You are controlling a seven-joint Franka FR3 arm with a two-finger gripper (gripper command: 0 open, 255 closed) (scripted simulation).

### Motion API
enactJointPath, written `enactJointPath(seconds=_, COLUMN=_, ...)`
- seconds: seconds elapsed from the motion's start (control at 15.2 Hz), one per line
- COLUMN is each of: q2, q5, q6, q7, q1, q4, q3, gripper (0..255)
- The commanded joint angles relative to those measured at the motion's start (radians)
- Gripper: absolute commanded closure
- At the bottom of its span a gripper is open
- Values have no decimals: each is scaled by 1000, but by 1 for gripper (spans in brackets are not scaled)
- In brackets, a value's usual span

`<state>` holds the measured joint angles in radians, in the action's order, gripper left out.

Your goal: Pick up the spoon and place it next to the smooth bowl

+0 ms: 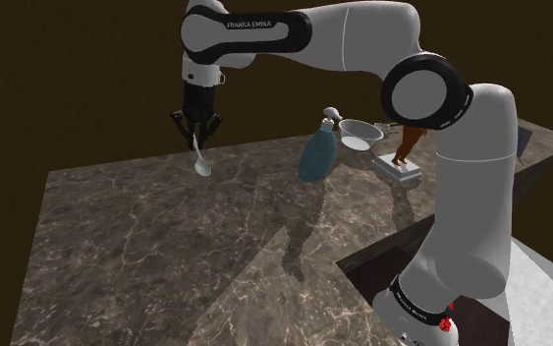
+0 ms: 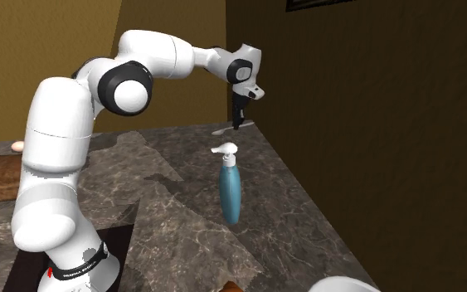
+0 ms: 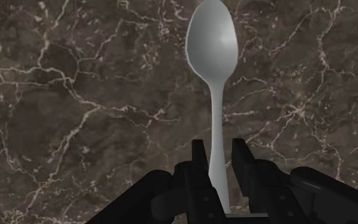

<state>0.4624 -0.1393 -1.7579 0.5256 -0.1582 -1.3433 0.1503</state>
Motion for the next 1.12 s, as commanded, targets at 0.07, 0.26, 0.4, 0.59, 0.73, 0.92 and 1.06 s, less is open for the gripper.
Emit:
enactJointPath(seconds=0.07, q2=4, q5=2, q6=45, q7=8, q1=-1, q4=49, q3=1, gripper=255)
enactJointPath(seconds=0.26, q2=-27, q5=-3, q6=47, q7=-10, q1=14, q4=18, q3=-3, gripper=255)
enactJointPath(seconds=0.4, q2=-84, q5=-13, q6=28, q7=-51, q1=45, q4=-66, q3=-12, gripper=255)
enactJointPath(seconds=0.59, q2=-159, q5=-25, q6=8, q7=-113, q1=88, q4=-171, q3=-29, gripper=255)
enactJointPath(seconds=0.73, q2=-203, q5=-31, q6=-1, q7=-155, q1=115, q4=-231, q3=-42, gripper=255)
enactJointPath(seconds=0.92, q2=-261, q5=-38, q6=-8, q7=-219, q1=154, q4=-308, q3=-65, gripper=255)
enactJointPath(seconds=1.06, q2=-295, q5=-40, q6=-10, q7=-262, q1=179, q4=-352, q3=-82, gripper=255)
